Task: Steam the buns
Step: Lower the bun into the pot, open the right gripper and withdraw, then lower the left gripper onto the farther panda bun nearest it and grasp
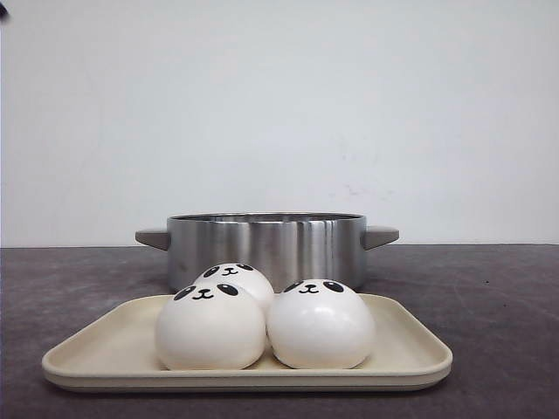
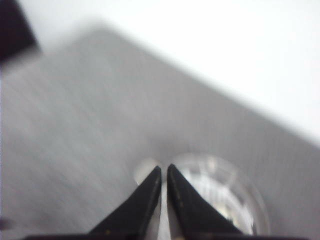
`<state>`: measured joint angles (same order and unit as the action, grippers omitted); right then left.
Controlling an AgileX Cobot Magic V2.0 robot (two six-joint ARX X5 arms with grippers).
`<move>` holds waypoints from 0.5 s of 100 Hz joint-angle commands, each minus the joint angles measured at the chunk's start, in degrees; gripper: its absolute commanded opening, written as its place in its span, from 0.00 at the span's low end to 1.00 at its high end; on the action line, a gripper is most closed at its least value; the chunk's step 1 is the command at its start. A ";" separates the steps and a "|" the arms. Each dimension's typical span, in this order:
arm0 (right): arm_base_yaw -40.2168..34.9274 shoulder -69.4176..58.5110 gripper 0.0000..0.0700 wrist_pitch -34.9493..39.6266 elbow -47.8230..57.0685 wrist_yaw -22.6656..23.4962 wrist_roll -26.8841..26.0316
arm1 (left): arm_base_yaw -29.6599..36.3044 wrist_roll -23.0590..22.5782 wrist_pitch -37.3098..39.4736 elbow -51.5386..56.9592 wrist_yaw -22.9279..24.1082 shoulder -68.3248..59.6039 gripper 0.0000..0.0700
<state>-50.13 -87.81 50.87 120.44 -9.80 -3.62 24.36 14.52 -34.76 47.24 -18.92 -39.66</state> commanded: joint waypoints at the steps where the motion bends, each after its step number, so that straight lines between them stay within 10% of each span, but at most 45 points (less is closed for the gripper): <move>1: -3.15 4.13 0.02 1.33 1.09 -3.06 0.22 | 1.66 1.79 0.46 1.79 0.02 -3.69 0.95; 33: -12.28 19.34 0.02 7.80 1.07 -16.87 -3.93 | 11.47 2.29 0.09 11.15 6.08 -24.59 0.95; 50: -12.26 21.77 0.02 13.90 1.07 -21.62 -5.90 | 14.03 4.35 -2.21 17.25 5.99 -35.56 0.75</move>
<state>-61.58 -65.32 63.66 120.60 -30.50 -7.33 37.41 17.74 -36.25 62.11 -13.21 -71.61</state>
